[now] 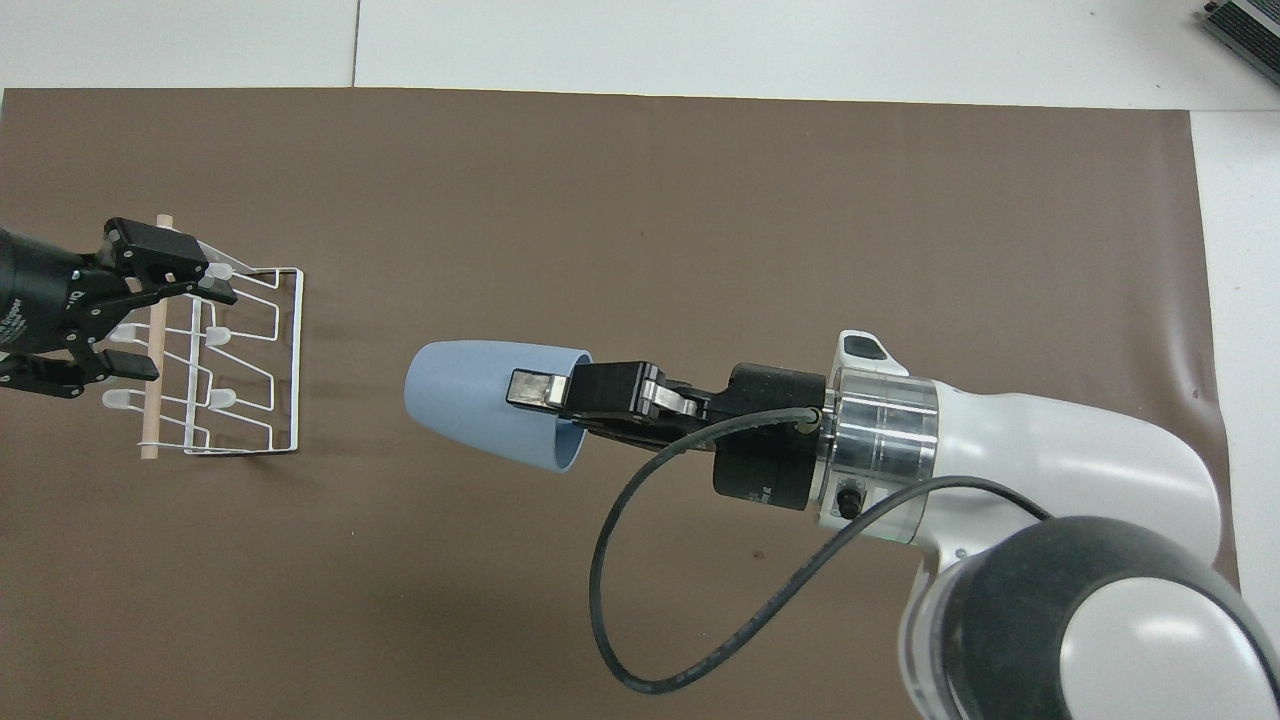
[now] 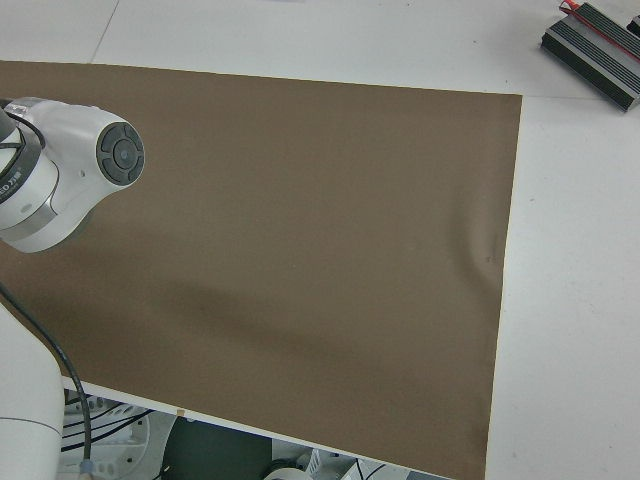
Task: Hang cup on cup holder
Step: 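Open the left gripper and close it around the cup's base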
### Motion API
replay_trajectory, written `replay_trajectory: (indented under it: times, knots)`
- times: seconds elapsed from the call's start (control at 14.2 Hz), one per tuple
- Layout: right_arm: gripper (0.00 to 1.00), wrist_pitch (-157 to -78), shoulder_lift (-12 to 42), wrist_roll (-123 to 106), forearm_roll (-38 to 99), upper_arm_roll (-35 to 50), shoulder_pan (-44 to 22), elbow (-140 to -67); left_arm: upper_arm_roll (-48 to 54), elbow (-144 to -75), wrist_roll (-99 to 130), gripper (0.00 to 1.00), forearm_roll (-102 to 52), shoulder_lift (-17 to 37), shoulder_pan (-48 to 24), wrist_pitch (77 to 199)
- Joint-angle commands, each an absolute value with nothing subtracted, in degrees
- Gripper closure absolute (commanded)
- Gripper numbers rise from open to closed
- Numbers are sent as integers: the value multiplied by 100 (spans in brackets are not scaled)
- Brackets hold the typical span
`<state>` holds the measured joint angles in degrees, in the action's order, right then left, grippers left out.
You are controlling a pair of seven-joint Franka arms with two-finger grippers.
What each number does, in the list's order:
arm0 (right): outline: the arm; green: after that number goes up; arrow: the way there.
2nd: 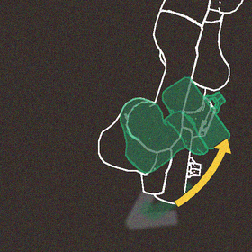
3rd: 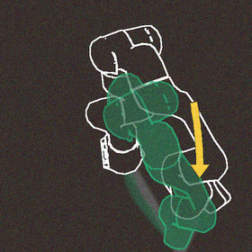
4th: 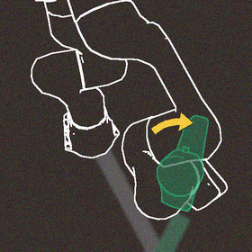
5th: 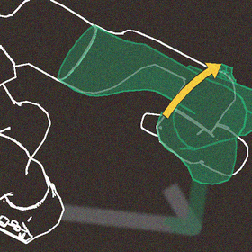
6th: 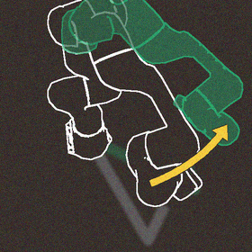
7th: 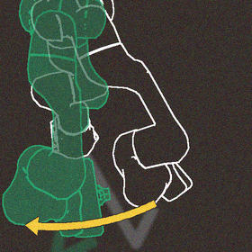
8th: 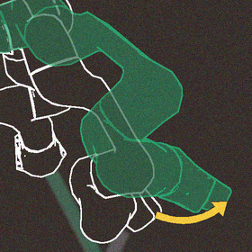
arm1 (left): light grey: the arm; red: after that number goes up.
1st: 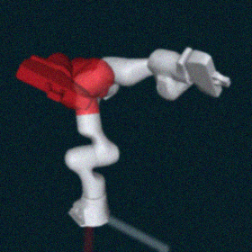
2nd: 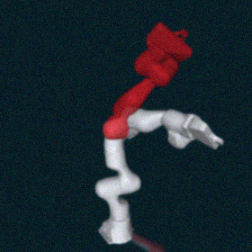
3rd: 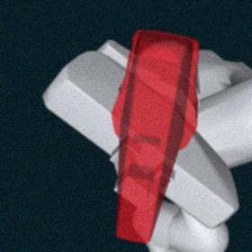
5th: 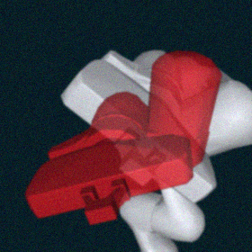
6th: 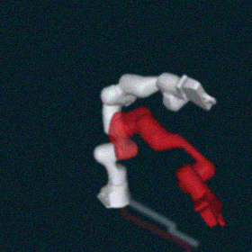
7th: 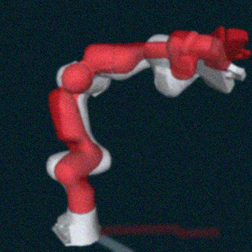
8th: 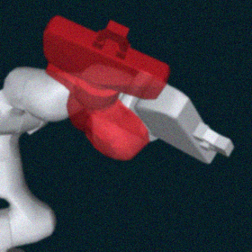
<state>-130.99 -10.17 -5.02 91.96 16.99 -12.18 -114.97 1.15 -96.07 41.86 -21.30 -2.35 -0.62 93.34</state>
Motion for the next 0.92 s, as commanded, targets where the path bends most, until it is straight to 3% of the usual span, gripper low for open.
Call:
replay_trajectory:
  times: [0.0, 0.42, 0.85]
  knots:
    - [100, -13122, -1151, -589, 9396, 1687, -1169, -11628, 123, -9537, 5541, 0, -2749, -299, 96, 9369]
    - [100, -13174, -1134, -563, 9413, 1696, -1178, -11593, 246, -9536, 7530, 0, -3874, -422, 167, 9483]
    - [100, -13983, -1107, -545, 9861, 1767, -1696, -11549, 966, -9519, 8568, 0, -4218, -571, 88, 9763]
